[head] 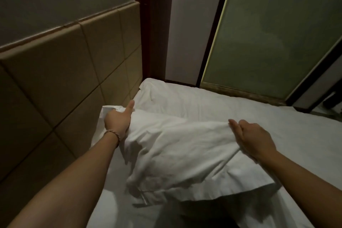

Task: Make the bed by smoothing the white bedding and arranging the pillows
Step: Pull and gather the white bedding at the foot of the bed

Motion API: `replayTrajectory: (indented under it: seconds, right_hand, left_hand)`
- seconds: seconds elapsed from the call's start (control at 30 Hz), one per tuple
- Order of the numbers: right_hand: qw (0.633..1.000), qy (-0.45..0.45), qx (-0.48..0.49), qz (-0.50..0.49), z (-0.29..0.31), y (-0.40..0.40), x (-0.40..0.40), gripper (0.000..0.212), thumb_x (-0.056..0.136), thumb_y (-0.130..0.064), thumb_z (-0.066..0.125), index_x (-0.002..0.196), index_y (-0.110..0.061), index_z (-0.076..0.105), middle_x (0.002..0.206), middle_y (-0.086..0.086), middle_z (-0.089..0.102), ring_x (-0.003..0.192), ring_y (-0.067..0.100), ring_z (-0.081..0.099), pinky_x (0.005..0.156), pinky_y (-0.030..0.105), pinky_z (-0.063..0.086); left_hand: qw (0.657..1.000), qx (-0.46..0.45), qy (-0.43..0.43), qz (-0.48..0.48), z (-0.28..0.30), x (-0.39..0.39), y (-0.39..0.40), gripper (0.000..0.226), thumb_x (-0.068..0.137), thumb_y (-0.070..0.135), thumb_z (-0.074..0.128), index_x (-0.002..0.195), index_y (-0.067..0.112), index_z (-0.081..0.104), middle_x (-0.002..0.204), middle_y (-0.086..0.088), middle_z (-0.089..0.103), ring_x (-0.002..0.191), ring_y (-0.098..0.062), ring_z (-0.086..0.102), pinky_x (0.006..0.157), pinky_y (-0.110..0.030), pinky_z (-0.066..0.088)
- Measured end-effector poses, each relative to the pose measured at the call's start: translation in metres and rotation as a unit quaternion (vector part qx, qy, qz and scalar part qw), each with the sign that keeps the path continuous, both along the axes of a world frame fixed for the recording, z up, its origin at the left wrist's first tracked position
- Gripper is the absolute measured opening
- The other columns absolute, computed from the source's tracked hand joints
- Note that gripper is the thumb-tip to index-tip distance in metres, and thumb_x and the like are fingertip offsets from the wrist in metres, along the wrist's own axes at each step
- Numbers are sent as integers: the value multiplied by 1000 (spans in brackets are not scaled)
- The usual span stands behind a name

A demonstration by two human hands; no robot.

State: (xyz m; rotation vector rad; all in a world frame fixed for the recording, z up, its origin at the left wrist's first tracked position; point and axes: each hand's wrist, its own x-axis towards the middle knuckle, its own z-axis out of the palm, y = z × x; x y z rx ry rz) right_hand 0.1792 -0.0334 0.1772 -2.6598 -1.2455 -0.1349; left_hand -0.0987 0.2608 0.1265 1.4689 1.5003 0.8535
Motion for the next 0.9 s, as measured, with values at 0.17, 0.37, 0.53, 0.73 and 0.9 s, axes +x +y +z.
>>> replayTrajectory:
  seconds: [0.17,0.37,0.53,0.73,0.9]
  right_hand:
    - [999,6,-35,-5,-36,55,63,60,96,-64,15,84,-20,54,67,-1,57,59,14,56,51,26,37]
    - [995,45,-83,33,-99,121,133,77,86,-72,4,93,-17,57,74,5,63,66,22,62,68,37,55]
    - [995,29,-79,50,-171,182,166,65,101,-56,10,92,-15,59,70,6,61,59,27,59,56,34,48]
    - [982,133,-130,-26,-254,226,171,72,87,-69,3,85,-16,53,76,0,58,72,21,59,68,34,48]
    - [998,55,9,9,-254,252,141,62,100,-57,28,115,-6,59,110,15,59,99,34,53,84,46,45]
  left_hand:
    - [1000,-13,23,4,-27,64,50,69,82,73,59,80,5,67,81,-10,65,83,-27,60,74,-32,43]
    - [994,-36,99,23,-83,117,90,72,82,75,55,73,4,61,70,-7,58,81,-29,57,71,-33,41]
    - [991,-77,105,43,-136,151,132,76,84,74,52,85,-1,66,80,-11,63,87,-32,62,74,-33,41]
    - [972,-42,203,-107,-207,167,175,79,90,76,36,117,7,66,121,-13,65,119,-33,53,106,-43,36]
    - [925,34,369,-88,-224,116,166,85,89,74,18,141,13,46,146,-11,45,137,-34,33,114,-54,21]
